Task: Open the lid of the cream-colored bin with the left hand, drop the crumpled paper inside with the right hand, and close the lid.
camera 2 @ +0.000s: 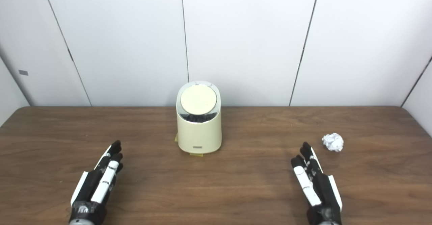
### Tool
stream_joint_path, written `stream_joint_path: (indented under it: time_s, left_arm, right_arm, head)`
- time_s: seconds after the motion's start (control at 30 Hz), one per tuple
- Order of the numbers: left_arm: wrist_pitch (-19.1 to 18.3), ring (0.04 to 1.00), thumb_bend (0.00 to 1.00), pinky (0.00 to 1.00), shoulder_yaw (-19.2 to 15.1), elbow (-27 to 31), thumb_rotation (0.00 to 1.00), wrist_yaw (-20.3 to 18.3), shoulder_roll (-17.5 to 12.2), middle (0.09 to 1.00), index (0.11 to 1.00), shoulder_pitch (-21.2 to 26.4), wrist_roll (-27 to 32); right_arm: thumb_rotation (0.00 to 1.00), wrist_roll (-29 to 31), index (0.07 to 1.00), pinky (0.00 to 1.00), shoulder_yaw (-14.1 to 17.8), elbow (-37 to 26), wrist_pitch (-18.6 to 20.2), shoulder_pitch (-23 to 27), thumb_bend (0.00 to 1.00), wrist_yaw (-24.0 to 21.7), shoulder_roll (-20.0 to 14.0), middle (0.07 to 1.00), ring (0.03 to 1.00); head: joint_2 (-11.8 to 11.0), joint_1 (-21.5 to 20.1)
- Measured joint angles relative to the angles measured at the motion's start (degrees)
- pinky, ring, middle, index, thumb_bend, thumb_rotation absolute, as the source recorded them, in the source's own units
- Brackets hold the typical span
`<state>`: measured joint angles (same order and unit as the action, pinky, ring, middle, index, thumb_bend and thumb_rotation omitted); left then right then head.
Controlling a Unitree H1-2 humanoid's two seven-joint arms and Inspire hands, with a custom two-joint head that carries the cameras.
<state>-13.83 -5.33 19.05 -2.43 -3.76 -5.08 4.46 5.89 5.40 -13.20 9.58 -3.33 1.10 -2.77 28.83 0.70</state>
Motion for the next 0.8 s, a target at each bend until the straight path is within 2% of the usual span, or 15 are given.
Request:
stream_joint_path:
  time_s: [0.1,0.27,0.53,0.67,0.73,0.77,0.8]
  left_arm:
    - [0.0,1.0,0.48,1.0,-0.05,0.0,0.7,0.01,0.0,0.998,1.0,-0.01,0.02]
    - [-0.01,1.0,0.47,1.0,-0.13,0.03,0.69,0.06,0.01,1.0,1.0,-0.01,0.04]
    - [-0.02,1.0,0.47,1.0,-0.13,0.2,0.68,0.06,0.01,0.997,1.0,-0.03,0.03]
    - [-0.02,1.0,0.47,1.0,-0.13,0.22,0.68,0.07,0.01,0.998,1.0,-0.03,0.03]
    - [-0.02,1.0,0.49,1.0,-0.13,0.21,0.66,0.06,0.01,0.996,1.0,-0.03,0.07]
    - [-0.02,0.976,0.53,0.96,-0.15,0.2,0.58,0.08,0.01,0.982,1.0,-0.02,0.05]
    - [-0.02,0.967,0.55,0.94,-0.14,0.18,0.56,0.13,0.02,0.977,1.0,-0.02,0.0]
  right_arm:
    - [0.66,0.17,0.965,0.91,-0.02,-0.14,0.0,-0.04,0.61,-0.46,-0.02,0.981,0.956]
    - [0.64,0.64,0.97,0.9,-0.02,-0.14,0.0,-0.06,0.58,-0.83,-0.02,0.985,0.956]
    - [0.62,0.37,0.963,0.84,0.02,-0.15,0.01,-0.06,0.61,-0.95,-0.02,0.975,0.932]
    - [0.62,-0.02,0.97,0.86,0.02,-0.15,0.0,-0.06,0.61,-0.96,-0.1,0.98,0.941]
    - [0.61,0.05,0.97,0.87,0.02,-0.14,0.0,-0.06,0.6,-0.96,-0.08,0.982,0.947]
    - [0.62,0.05,0.969,0.87,0.02,-0.12,0.0,-0.06,0.61,-0.96,-0.07,0.98,0.943]
    - [0.62,0.04,0.969,0.86,0.02,-0.09,-0.01,-0.06,0.61,-0.96,-0.08,0.979,0.942]
  head:
    - [0.0,0.0]
    - [0.26,-0.18]
    - [0.62,-0.18]
    - [1.14,0.0]
    - [1.14,0.0]
    - [1.14,-0.35]
    - [1.14,-0.35]
